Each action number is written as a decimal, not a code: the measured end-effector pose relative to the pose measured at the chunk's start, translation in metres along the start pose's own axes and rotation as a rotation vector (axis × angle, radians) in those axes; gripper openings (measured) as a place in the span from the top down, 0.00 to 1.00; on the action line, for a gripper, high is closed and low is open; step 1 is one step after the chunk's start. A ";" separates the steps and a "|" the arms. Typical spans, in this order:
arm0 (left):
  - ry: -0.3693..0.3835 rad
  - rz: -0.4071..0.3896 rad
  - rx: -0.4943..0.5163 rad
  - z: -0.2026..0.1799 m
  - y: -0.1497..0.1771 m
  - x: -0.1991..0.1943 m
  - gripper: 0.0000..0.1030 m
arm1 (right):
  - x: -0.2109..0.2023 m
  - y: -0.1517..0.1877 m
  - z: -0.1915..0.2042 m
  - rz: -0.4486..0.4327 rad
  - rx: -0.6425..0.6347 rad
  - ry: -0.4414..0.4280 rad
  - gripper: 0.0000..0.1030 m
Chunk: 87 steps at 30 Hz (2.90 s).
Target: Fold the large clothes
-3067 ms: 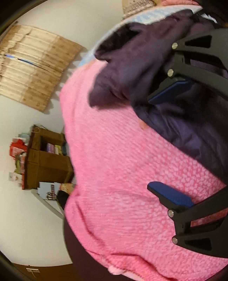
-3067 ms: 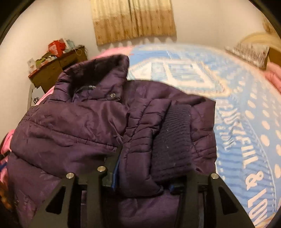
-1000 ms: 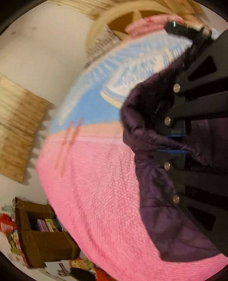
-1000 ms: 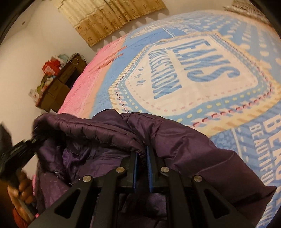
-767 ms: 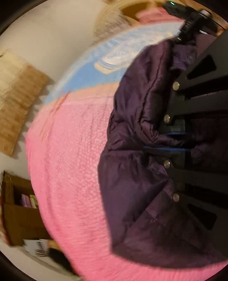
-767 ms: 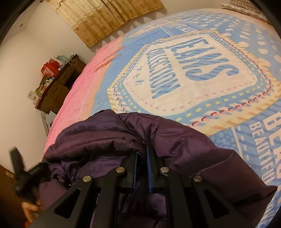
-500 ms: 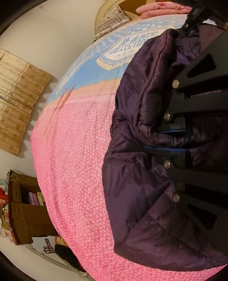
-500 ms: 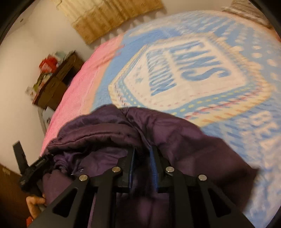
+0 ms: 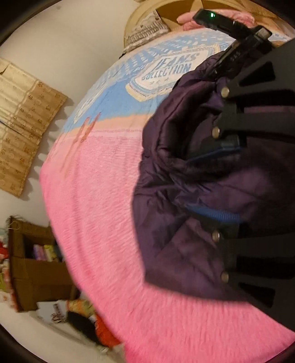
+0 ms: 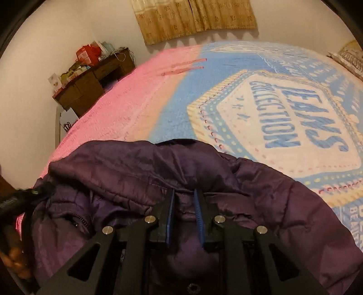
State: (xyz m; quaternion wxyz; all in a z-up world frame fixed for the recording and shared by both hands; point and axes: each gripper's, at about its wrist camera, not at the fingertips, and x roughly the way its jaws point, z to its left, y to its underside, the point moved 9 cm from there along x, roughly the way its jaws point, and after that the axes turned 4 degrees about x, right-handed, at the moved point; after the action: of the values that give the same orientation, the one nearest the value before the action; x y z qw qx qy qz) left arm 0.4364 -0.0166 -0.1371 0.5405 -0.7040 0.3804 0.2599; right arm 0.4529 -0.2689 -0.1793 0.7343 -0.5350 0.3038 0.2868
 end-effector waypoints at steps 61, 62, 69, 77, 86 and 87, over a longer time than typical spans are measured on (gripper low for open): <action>0.155 -0.106 0.190 0.100 0.263 -0.194 0.01 | -0.296 0.351 -0.049 0.071 -0.010 -0.183 0.19; 0.147 -0.095 0.194 0.102 0.271 -0.193 0.01 | -0.292 0.359 -0.049 0.087 0.001 -0.188 0.20; 0.168 -0.089 0.228 0.094 0.288 -0.192 0.14 | -0.283 0.413 -0.036 0.182 0.027 -0.221 0.28; 0.200 0.003 0.291 0.078 0.314 -0.173 0.36 | -0.264 0.415 -0.035 0.198 0.131 -0.308 0.51; 0.357 -0.016 0.040 0.101 0.284 -0.204 0.93 | -0.320 0.385 -0.004 0.163 0.123 -0.523 0.78; 0.407 -0.041 0.011 0.099 0.273 -0.216 0.94 | -0.332 0.375 0.001 0.142 0.124 -0.562 0.80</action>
State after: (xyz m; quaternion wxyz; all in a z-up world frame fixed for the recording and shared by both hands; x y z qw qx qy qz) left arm 0.0939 0.0992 -0.1505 0.4617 -0.7464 0.4689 0.0992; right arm -0.0429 -0.2015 -0.1590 0.7992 -0.3662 0.1419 0.4551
